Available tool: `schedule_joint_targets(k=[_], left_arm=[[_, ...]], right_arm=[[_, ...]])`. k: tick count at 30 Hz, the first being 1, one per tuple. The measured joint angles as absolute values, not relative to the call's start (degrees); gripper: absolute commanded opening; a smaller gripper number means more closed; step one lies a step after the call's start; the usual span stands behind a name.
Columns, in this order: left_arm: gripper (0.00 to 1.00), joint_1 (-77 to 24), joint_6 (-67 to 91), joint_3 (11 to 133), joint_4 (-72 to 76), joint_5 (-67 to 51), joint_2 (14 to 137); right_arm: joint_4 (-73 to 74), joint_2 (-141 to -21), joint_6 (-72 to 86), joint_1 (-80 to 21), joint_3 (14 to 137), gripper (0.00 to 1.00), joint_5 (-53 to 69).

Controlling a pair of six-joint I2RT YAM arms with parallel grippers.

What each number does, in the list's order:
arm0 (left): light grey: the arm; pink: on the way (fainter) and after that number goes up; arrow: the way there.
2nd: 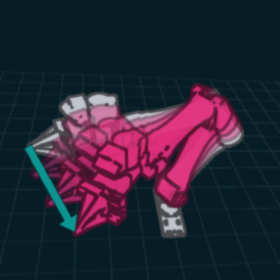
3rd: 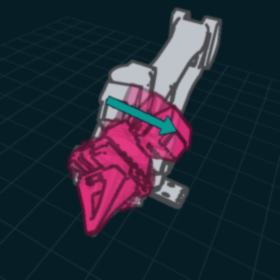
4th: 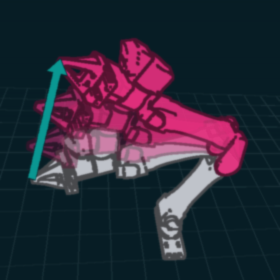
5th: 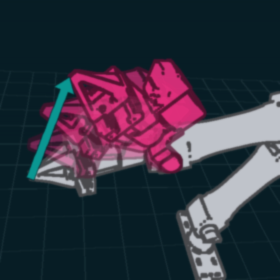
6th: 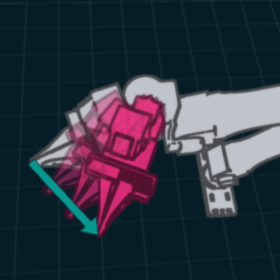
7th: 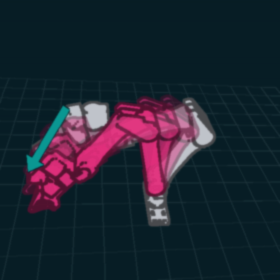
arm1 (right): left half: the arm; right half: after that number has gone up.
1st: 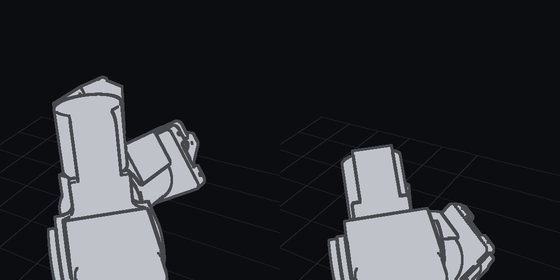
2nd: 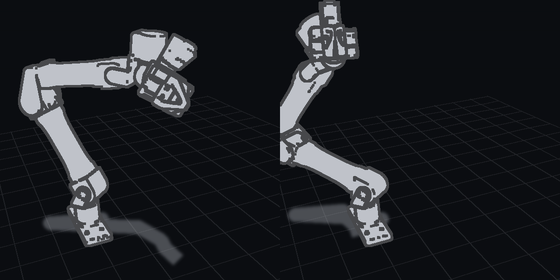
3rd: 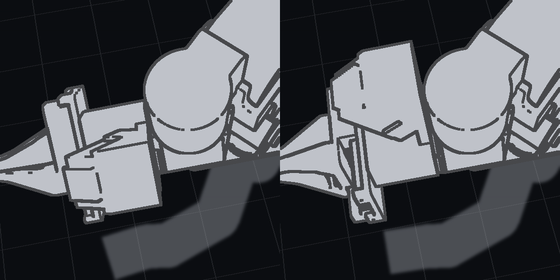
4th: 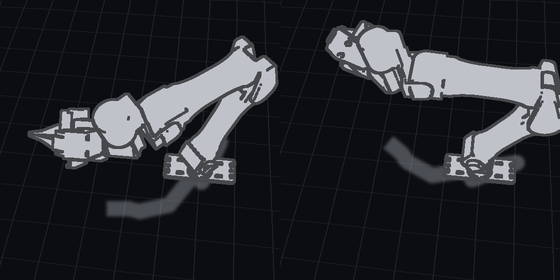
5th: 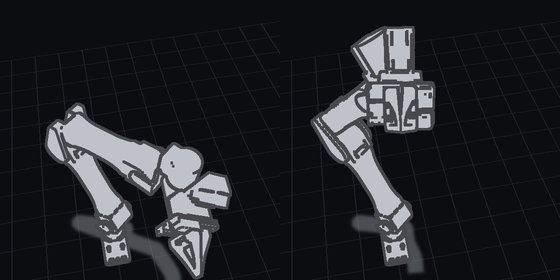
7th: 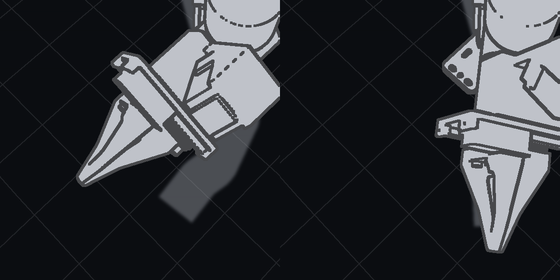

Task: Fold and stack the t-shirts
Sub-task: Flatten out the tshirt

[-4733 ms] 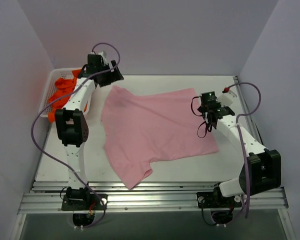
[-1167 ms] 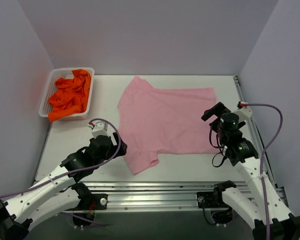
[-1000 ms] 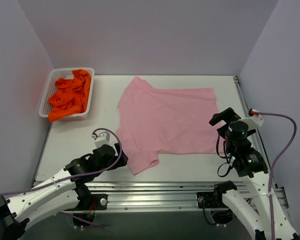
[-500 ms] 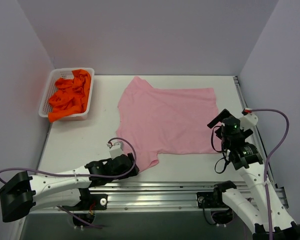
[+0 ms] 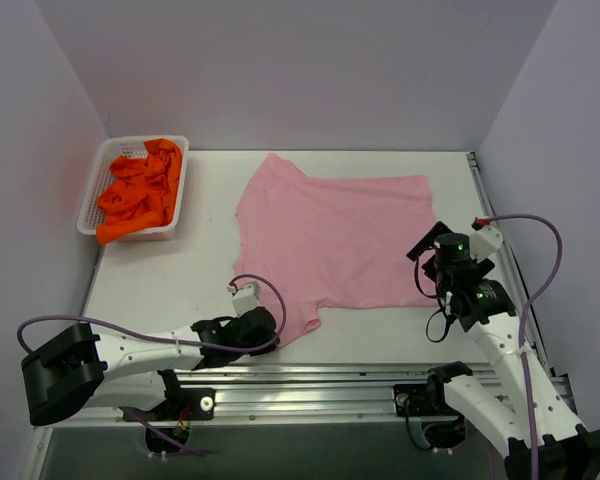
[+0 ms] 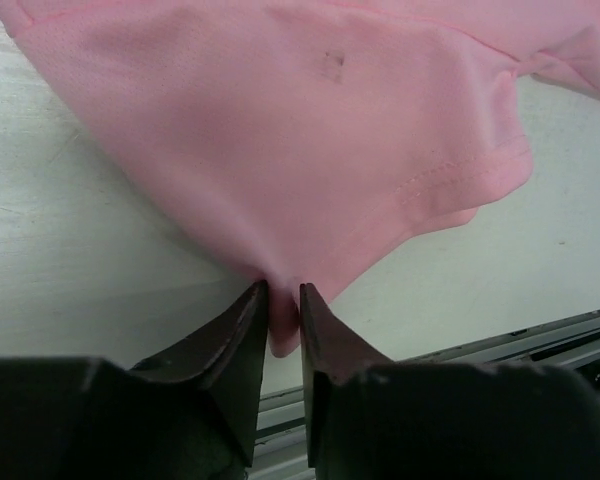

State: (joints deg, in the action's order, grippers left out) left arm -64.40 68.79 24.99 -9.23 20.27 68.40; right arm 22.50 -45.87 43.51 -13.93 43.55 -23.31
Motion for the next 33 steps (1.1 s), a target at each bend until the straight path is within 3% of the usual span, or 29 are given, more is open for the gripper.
schedule_joint_targets(k=[6,9,17,29,31,33], left_arm=[[0.22,-63.3,67.0,25.0,-9.1,20.7,67.6],[0.22,-61.1,65.6,24.6,-8.2,20.8,66.0],[0.19,-51.6,60.7,21.2,-2.9,18.2,64.8],[0.18,-43.5,57.7,18.2,1.2,10.9,63.1],[0.21,-43.1,57.6,17.5,1.1,9.7,61.1],[0.40,-43.0,57.3,17.0,1.0,8.5,58.5]], right_arm=[[21.0,-52.0,44.5,-14.1,37.3,0.86,-16.1],[22.9,-51.7,46.8,-14.8,34.0,0.90,-14.0],[31.5,-48.6,58.5,-16.6,34.2,0.88,-21.3],[31.9,-61.4,66.8,-15.3,32.6,0.87,-23.1],[31.2,-61.4,66.3,-12.5,32.6,0.86,-22.9],[30.6,-61.4,64.8,-8.7,32.6,0.86,-22.6]])
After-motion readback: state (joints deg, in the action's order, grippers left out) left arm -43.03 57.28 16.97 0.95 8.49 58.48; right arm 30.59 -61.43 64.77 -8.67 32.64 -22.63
